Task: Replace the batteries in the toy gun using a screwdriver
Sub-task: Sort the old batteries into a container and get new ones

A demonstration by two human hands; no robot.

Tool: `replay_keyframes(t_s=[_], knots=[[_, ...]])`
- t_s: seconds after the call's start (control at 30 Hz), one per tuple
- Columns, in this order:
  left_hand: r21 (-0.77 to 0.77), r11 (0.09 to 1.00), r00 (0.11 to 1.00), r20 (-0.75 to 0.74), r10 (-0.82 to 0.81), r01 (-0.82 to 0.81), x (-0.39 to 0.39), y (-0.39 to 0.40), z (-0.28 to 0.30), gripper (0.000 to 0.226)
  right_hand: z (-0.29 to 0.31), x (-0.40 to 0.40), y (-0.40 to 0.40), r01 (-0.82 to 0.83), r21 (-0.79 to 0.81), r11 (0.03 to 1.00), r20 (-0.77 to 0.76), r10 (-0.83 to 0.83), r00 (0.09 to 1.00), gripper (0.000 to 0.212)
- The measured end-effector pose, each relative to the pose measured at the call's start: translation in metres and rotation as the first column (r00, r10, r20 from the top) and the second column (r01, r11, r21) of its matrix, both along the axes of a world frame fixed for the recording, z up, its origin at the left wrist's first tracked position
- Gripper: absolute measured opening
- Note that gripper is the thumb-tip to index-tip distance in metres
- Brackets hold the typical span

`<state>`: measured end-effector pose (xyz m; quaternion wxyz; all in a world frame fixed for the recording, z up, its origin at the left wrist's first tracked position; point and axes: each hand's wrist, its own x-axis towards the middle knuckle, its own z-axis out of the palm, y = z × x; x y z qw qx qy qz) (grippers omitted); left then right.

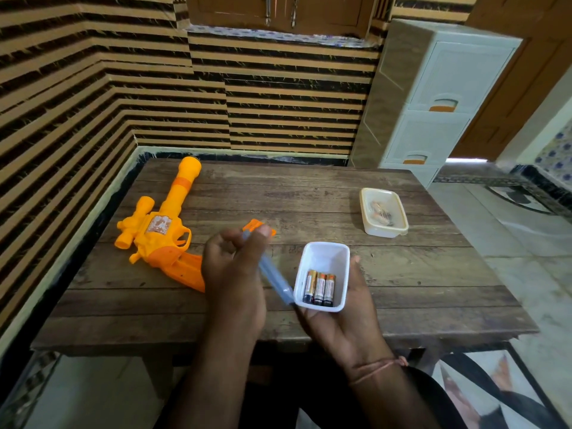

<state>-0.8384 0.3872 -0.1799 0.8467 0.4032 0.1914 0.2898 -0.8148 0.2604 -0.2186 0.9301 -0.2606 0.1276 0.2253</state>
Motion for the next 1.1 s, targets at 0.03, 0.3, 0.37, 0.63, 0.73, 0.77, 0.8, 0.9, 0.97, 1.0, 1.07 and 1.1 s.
replay_keyframes(t_s=[0.03, 0.3, 0.37, 0.63, 0.73, 0.77, 0.8, 0.9, 0.97, 1.0, 1.07, 1.1], knots=[[-0.129, 0.988, 0.996, -0.006, -0.091, 0.089, 0.000, 0.007, -0.007, 0.035, 0.003, -0.001, -0.003, -0.009, 0.000, 1.000, 0.009, 0.009, 1.000, 0.060], [-0.461, 0.834, 0.914, -0.104, -0.392, 0.305, -0.008, 0.001, -0.023, 0.026, 0.035, -0.009, -0.003, -0.164, -0.318, 0.934, 0.105, 0.206, 0.973, 0.042], [-0.447, 0.831, 0.897, -0.125, -0.424, 0.331, -0.009, -0.003, -0.022, 0.044, 0.039, -0.012, 0.000, -0.112, -0.530, 0.841, 0.166, 0.233, 0.958, 0.032], [-0.431, 0.740, 0.810, -0.035, -0.586, 0.517, -0.006, -0.007, -0.029, 0.060, 0.041, -0.017, 0.020, 0.172, -0.864, 0.473, 0.291, 0.189, 0.938, 0.018], [-0.424, 0.739, 0.799, -0.056, -0.599, 0.524, -0.007, -0.005, -0.033, 0.054, 0.044, -0.017, 0.023, 0.207, -0.850, 0.485, 0.296, 0.114, 0.948, 0.020], [-0.415, 0.740, 0.793, -0.067, -0.605, 0.529, -0.007, -0.004, -0.032, 0.052, 0.044, -0.017, 0.025, 0.225, -0.849, 0.479, 0.307, 0.099, 0.947, 0.018], [-0.404, 0.744, 0.790, -0.078, -0.608, 0.532, -0.007, -0.005, -0.032, 0.051, 0.045, -0.017, 0.027, 0.243, -0.854, 0.461, 0.315, 0.085, 0.945, 0.016], [-0.365, 0.795, 0.821, -0.123, -0.557, 0.485, -0.006, -0.007, -0.032, 0.057, 0.046, -0.020, 0.033, 0.273, -0.867, 0.418, 0.327, 0.063, 0.943, 0.031], [-0.355, 0.810, 0.837, -0.118, -0.534, 0.466, -0.005, -0.009, -0.033, 0.061, 0.050, -0.021, 0.036, 0.254, -0.860, 0.443, 0.311, 0.061, 0.948, 0.026], [-0.359, 0.811, 0.840, -0.115, -0.530, 0.463, -0.004, -0.009, -0.033, 0.058, 0.051, -0.021, 0.036, 0.231, -0.849, 0.475, 0.292, 0.057, 0.955, 0.023], [-0.378, 0.786, 0.827, -0.088, -0.556, 0.489, -0.004, -0.009, -0.034, 0.050, 0.052, -0.019, 0.036, 0.192, -0.837, 0.513, 0.249, 0.045, 0.967, 0.027], [-0.379, 0.769, 0.814, -0.065, -0.577, 0.515, -0.003, -0.008, -0.035, 0.050, 0.051, -0.018, 0.036, 0.185, -0.840, 0.509, 0.241, 0.045, 0.969, 0.028]])
